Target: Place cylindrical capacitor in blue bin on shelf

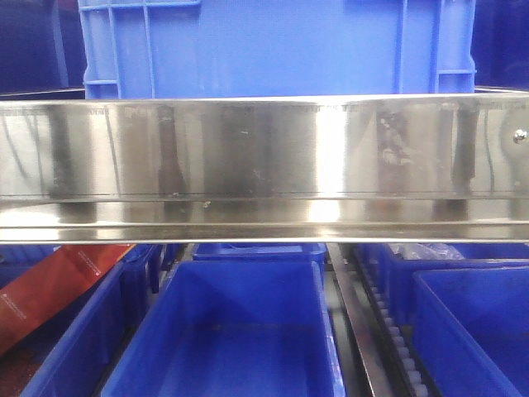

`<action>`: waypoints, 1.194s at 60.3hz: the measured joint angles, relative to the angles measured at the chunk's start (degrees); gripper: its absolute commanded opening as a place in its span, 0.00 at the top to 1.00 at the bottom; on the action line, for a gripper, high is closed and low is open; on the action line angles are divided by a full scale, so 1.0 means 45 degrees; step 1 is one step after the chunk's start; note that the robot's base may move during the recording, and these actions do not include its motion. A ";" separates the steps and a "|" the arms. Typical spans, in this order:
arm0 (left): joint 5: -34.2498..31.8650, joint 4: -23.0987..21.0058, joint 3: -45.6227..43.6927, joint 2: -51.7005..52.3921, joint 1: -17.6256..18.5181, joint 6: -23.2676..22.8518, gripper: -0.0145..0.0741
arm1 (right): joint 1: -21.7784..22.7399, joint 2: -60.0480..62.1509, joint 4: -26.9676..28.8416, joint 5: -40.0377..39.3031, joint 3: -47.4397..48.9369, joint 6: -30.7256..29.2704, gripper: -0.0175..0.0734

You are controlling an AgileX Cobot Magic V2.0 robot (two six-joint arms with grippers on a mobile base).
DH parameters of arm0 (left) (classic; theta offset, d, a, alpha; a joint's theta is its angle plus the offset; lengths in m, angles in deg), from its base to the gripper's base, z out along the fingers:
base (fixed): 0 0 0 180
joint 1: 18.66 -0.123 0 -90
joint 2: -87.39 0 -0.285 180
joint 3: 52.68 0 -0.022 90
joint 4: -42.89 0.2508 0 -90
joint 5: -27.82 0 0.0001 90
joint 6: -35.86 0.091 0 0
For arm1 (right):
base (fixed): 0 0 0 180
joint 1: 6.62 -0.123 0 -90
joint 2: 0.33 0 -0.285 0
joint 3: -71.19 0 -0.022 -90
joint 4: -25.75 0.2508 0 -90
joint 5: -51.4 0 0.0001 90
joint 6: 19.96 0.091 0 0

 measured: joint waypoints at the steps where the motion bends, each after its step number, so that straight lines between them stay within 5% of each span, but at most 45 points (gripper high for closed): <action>1: -0.0104 0.0000 0.0294 0.0264 -0.0055 -0.0078 0.92 | 0.0000 -0.0024 0.0000 0.0000 0.0000 0.0000 0.99; 13: -0.1131 0.0000 0.4045 0.3868 -0.0972 -0.0503 0.92 | -0.0087 -0.0963 0.0000 0.0024 0.0878 -0.0071 0.99; 28: -0.1184 0.0017 0.6683 0.7195 -0.1971 -0.0503 0.96 | -0.1505 -0.3882 0.0000 0.0024 0.3951 -0.0746 0.99; 52: -0.0632 -0.0030 0.6992 0.8434 -0.2242 -0.0503 0.96 | -0.3624 -1.0485 0.0000 0.1552 0.9697 -0.1203 0.99; 72: -0.0418 -0.0030 0.6992 0.8434 -0.2242 -0.0503 0.96 | -0.3915 -1.3660 0.0036 0.2262 1.0683 -0.1205 0.99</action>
